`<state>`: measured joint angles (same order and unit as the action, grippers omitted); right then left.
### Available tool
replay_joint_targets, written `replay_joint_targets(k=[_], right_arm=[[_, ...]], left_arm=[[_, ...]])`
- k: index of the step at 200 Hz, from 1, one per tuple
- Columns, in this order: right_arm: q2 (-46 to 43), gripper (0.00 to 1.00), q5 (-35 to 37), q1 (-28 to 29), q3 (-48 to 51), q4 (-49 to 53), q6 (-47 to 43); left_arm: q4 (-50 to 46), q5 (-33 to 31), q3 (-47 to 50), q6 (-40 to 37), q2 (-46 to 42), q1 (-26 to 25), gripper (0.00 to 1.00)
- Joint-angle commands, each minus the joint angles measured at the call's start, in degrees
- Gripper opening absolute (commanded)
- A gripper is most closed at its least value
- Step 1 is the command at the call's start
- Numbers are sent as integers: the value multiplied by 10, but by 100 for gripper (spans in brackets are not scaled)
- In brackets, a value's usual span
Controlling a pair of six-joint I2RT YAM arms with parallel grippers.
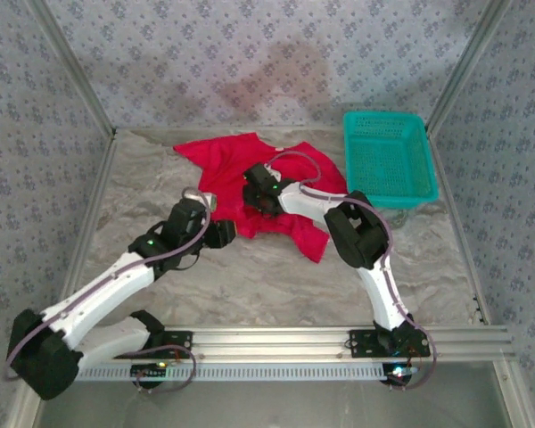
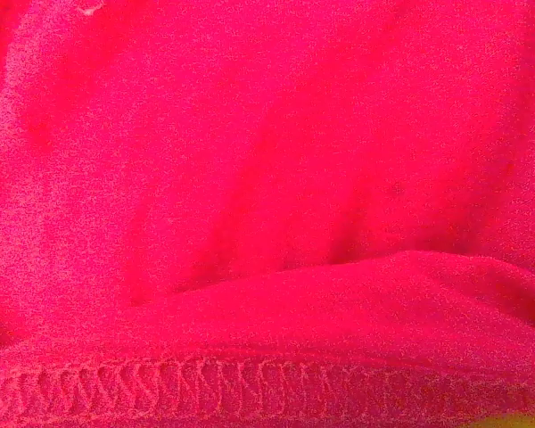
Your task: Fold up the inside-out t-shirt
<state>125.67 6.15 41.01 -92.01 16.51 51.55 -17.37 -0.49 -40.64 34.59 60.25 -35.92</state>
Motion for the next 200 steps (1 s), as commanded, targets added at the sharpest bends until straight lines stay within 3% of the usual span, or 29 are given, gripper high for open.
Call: replay_joint_targets(k=[1, 28, 56, 110, 120, 127, 141, 149, 160, 170, 200], right_arm=[[-5, 78, -65, -9, 34, 7, 12], [-4, 77, -73, -12, 37, 6, 12], [1, 77, -75, -14, 31, 11, 10], [5, 75, -84, -18, 21, 16, 12], [5, 73, -83, -17, 22, 18, 11], [5, 66, -82, -16, 23, 18, 10], [8, 52, -78, -14, 26, 20, 8], [10, 43, -76, -14, 25, 23, 7], [13, 27, -75, -11, 22, 25, 6], [13, 20, -70, -4, 15, 31, 3], [-13, 15, -44, 23, 15, 39, 1]], left_arm=[[89, 3, 33, 21, 39, 27, 61], [193, 58, 60, 11, 106, 71, 67], [233, 121, 29, 18, 190, 70, 74], [262, 109, -7, 40, 296, 56, 75], [266, 107, -18, 43, 314, 57, 69], [266, 106, -26, 43, 325, 57, 61], [259, 119, -46, 42, 342, 60, 18], [247, 128, -56, 42, 341, 61, 0], [222, 135, -67, 41, 326, 61, 0], [194, 135, -73, 40, 300, 61, 0], [122, 128, -86, 34, 207, 61, 0]])
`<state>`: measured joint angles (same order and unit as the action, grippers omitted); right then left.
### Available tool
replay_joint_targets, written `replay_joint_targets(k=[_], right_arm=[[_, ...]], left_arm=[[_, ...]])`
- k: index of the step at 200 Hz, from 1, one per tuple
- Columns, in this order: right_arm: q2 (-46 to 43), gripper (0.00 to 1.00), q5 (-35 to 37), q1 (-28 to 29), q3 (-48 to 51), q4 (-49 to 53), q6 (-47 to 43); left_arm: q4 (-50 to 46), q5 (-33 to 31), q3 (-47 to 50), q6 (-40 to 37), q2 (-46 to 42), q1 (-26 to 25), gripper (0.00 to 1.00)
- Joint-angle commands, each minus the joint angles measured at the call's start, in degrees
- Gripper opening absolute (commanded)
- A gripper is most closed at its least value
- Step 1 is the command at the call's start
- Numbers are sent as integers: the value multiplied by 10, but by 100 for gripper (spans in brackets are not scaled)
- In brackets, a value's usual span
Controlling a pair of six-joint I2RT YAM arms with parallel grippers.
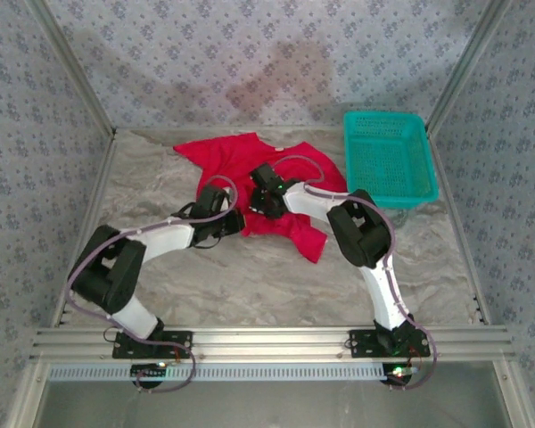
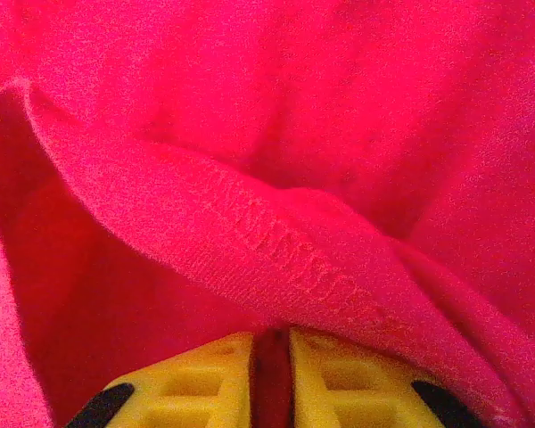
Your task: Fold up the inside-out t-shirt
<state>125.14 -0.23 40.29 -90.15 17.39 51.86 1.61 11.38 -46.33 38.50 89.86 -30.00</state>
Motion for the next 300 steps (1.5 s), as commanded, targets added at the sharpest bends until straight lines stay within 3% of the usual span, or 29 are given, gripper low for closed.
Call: replay_joint_targets(k=[1, 41, 102, 140, 173, 196, 215, 234, 300], right_arm=[[-9, 15, 19, 30, -3, 30, -1], [-75, 13, 2, 64, 47, 1, 20], [-177, 11, -25, 92, 135, -78, 64], [-85, 11, -45, 115, 62, -85, 85], [14, 16, 76, 99, -36, 1, 86], [32, 28, 177, 73, -68, 93, 85], [23, 42, 238, 44, -72, 146, 66], [2, 47, 280, 11, -61, 168, 46], [-104, 49, 359, -52, -10, 188, -50]], left_arm=[[-70, 9, -31, -5, -92, 1, 0], [-123, -4, -39, -8, -185, 2, 0], [-141, -5, -22, -3, -245, 2, 0], [-154, -13, -30, 6, -274, 2, 0], [-175, -17, -70, 17, -309, 3, 0], [-199, -18, -102, 14, -342, 4, 0], [-220, -24, -118, 7, -370, 4, 0], [-224, -22, -112, 6, -392, 5, 0], [-121, 17, 40, 36, -385, 3, 0]])
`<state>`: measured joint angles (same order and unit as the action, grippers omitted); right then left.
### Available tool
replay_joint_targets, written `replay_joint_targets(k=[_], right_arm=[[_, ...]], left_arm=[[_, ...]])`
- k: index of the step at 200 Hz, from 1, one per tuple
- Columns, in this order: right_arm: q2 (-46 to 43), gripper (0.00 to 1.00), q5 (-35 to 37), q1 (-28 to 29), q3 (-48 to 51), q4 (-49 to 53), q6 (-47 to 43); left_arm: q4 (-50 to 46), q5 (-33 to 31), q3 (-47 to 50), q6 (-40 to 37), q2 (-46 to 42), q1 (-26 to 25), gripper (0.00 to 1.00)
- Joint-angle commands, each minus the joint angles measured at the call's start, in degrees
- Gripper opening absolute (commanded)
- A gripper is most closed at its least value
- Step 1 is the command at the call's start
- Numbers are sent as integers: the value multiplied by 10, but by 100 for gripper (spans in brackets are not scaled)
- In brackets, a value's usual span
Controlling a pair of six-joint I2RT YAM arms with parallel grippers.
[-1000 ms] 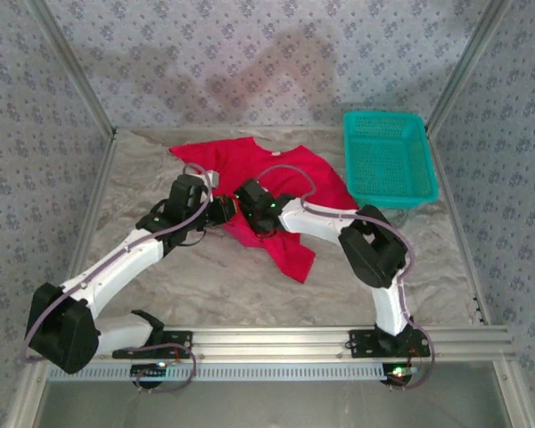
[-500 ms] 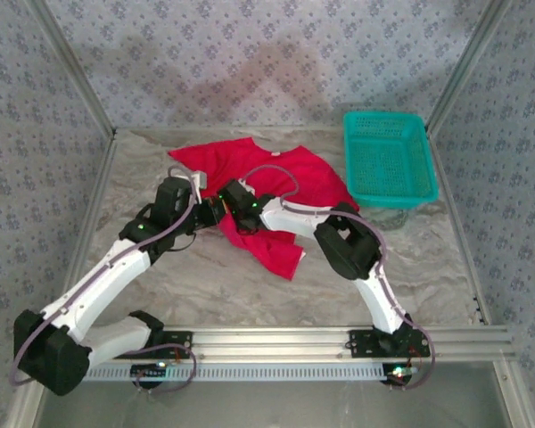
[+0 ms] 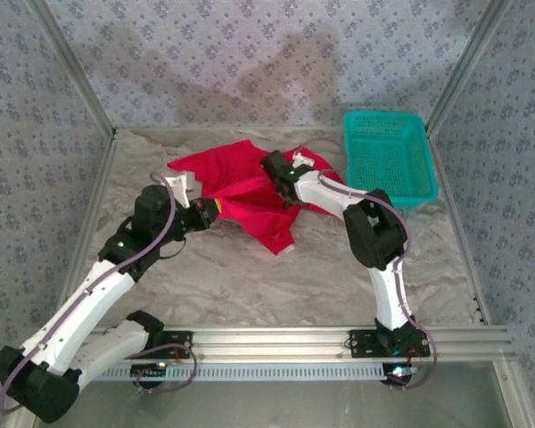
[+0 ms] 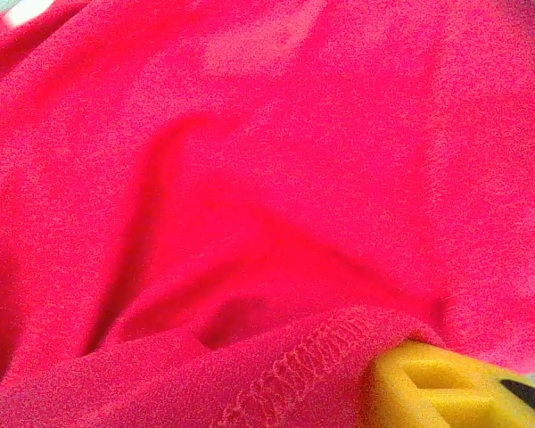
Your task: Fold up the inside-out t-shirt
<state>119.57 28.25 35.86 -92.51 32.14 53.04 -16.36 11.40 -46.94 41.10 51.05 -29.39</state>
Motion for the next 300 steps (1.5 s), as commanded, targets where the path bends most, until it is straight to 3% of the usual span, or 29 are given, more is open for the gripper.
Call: replay_joint_targets(k=[1, 27, 52, 71, 93, 130, 165, 206, 246, 256, 272, 289, 300], right_arm=[[-49, 49, 74, -8, 13, 41, -64], [-55, 49, 24, -12, -4, 56, -110], [-46, 52, -139, -11, -25, 97, -125], [-62, 57, -263, -9, 12, 82, -107], [-80, 59, -334, -8, 46, 53, -103], [-106, 45, -340, 20, 63, 28, -97], [-55, 21, -356, 58, 16, 2, -85], [7, 17, -368, 98, -44, -6, -78], [36, 11, -357, 105, -22, -66, -21], [46, 19, -334, 104, -13, -81, -9], [69, 41, -285, 102, -25, -89, -3], [105, 74, -211, 96, -78, -56, -7], [128, 85, -171, 90, -119, -23, -6]], left_arm=[[60, 17, 48, 9, 4, -3, 0], [75, 21, 59, 2, 35, -5, 0], [97, 26, 50, 9, 69, -13, 0], [103, 25, 32, 12, 96, -23, 0], [101, 26, 8, 9, 120, -30, 0], [93, 21, -11, 3, 125, -35, 0], [86, 18, -15, 2, 121, -36, 0], [69, 14, -22, -4, 108, -37, 0], [61, 11, -46, 1, 100, -37, 0], [58, 8, -59, 3, 96, -37, 0], [59, 5, -82, 8, 90, -38, 0], [58, 9, -112, 13, 88, -40, 0], [50, 12, -135, 12, 87, -43, 0]])
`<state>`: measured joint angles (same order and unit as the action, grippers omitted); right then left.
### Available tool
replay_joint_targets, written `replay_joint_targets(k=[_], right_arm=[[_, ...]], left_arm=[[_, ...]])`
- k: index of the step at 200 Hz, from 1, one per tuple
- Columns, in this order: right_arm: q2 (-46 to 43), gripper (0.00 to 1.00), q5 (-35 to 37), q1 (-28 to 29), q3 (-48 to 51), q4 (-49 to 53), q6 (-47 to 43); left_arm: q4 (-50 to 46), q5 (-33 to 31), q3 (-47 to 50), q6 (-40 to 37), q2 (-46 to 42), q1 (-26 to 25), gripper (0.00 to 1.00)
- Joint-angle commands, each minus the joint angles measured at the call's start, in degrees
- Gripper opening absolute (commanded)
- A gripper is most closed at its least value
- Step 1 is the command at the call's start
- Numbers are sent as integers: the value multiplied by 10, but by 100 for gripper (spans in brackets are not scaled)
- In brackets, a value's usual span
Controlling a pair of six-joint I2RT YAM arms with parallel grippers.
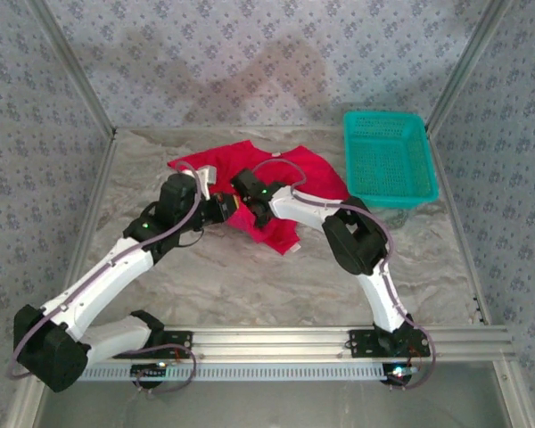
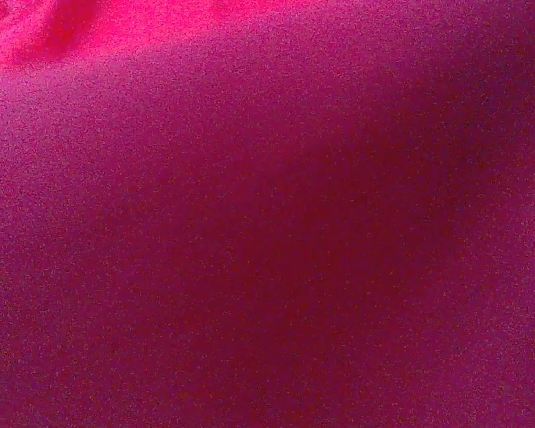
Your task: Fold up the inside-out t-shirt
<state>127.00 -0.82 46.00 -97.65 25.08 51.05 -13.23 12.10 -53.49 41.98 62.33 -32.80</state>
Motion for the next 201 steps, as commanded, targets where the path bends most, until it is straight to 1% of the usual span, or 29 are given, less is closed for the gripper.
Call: replay_joint_targets(k=[1, 11, 27, 38, 53, 60, 66, 79, 80, 81, 94, 108, 122, 133, 153, 163, 169, 185, 201], right_arm=[[56, 85, 123, -13, -72, 51, 13], [78, 92, 157, -20, -107, 81, 11], [108, 94, 170, -29, -145, 117, 11], [125, 94, 169, -32, -158, 120, 11], [146, 92, 148, -31, -163, 120, 20], [153, 88, 139, -29, -162, 120, 23], [160, 79, 126, -28, -159, 116, 25], [165, 55, 106, -25, -154, 110, 23], [165, 55, 106, -25, -154, 110, 23], [164, 52, 103, -24, -154, 114, 23], [152, 29, 79, -24, -150, 120, 12], [120, 14, 46, -29, -139, 117, -13], [74, 4, 23, -32, -129, 119, -53], [34, 0, 1, -33, -128, 140, -88], [-47, 0, -33, -34, -121, 178, -141], [-90, 0, -52, -35, -108, 193, -145], [-116, 0, -64, -35, -98, 198, -169], [-182, 0, -94, -45, -71, 205, -176], [-252, 0, -144, -62, -43, 185, -168]], left_arm=[[18, 5, -72, 3, -25, -9, 0], [9, 5, -89, -1, -29, -11, 0], [1, 5, -101, -3, -40, -14, 0], [1, 2, -97, -4, -49, -14, 0], [2, -7, -80, -4, -60, -13, 0], [3, -11, -70, -4, -62, -13, 0], [4, -13, -62, -3, -64, -12, 0], [5, -13, -45, -3, -66, -7, 0], [5, -13, -43, -2, -66, -5, 0], [6, -13, -41, -2, -66, -5, 0], [7, -12, -25, -2, -68, 9, 0], [8, -3, -15, -5, -62, 34, 0], [6, 6, -12, -14, -46, 67, 0], [10, 18, -10, -22, -24, 99, 0], [29, 44, -15, -32, 35, 158, 0], [34, 56, -26, -40, 72, 183, 0], [36, 59, -34, -45, 92, 197, 0], [37, 66, -54, -62, 152, 228, 0], [33, 76, -68, -76, 206, 253, 0]])
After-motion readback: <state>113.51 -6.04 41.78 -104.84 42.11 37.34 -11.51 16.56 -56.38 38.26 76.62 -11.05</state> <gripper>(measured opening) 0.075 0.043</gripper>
